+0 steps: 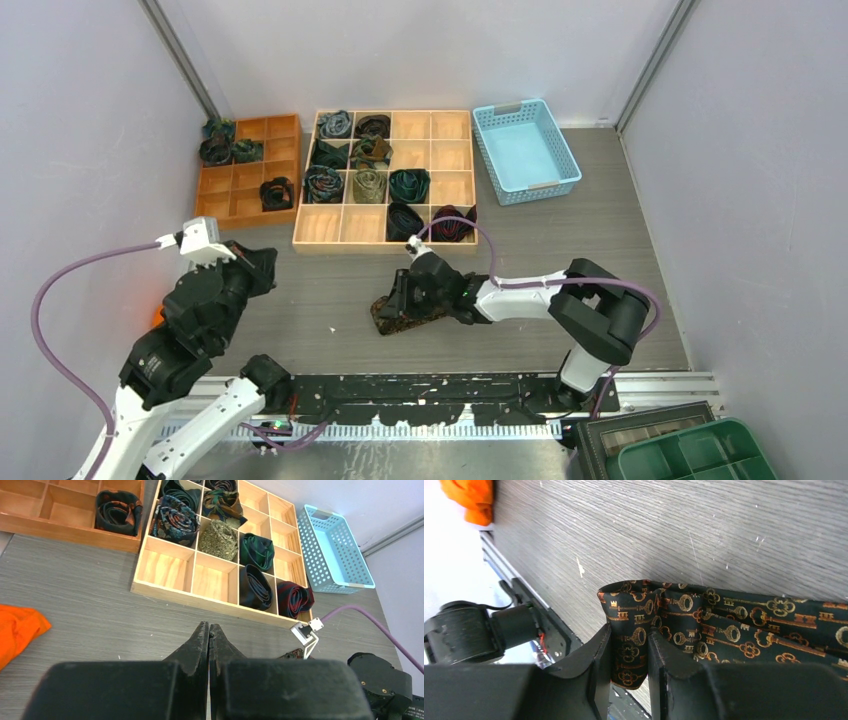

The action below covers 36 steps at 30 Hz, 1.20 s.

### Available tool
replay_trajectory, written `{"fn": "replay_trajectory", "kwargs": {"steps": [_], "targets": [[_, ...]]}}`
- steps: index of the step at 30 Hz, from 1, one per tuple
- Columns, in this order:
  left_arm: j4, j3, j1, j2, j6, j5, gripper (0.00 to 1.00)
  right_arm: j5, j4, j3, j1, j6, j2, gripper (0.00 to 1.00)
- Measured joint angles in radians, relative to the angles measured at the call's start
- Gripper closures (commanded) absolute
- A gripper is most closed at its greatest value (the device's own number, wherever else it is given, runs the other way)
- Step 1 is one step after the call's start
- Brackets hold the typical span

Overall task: Roll the ties
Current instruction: Roll the tie at the center of the board.

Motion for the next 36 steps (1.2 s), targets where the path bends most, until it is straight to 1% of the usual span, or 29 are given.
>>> {"fn": "replay_trajectory", "kwargs": {"steps": [4, 9, 21, 22, 25, 28, 30, 33, 36], "targets": [[0.033, 0.000, 0.000, 0.037, 0.000, 0.026, 1.00, -0.048, 0.139, -0.092, -0.032, 0.045, -0.032, 0.74], [0.071, 0.000, 0.000, 0.089, -0.001, 0.062, 1.00, -0.098, 0.270, -0.198, -0.083, 0.100, -0.091, 0.75], [0.154, -0.014, 0.000, 0.186, -0.006, 0.153, 1.00, -0.147, 0.500, -0.385, -0.153, 0.193, -0.101, 0.74], [0.158, -0.016, 0.000, 0.191, -0.006, 0.160, 1.00, -0.149, 0.520, -0.394, -0.158, 0.198, -0.098, 0.73], [0.164, -0.021, 0.000, 0.200, -0.005, 0.175, 1.00, -0.163, 0.570, -0.410, -0.170, 0.209, -0.074, 0.58], [0.171, -0.027, 0.000, 0.201, -0.005, 0.189, 1.00, -0.170, 0.587, -0.411, -0.178, 0.214, -0.056, 0.49], [0.174, -0.029, 0.000, 0.200, -0.005, 0.193, 1.00, -0.169, 0.577, -0.409, -0.179, 0.211, -0.055, 0.46], [0.174, -0.031, 0.000, 0.200, -0.004, 0.199, 1.00, -0.164, 0.510, -0.390, -0.180, 0.193, -0.063, 0.46], [0.174, -0.037, 0.000, 0.194, -0.003, 0.200, 1.00, -0.150, 0.400, -0.362, -0.180, 0.157, -0.112, 0.45]]}}
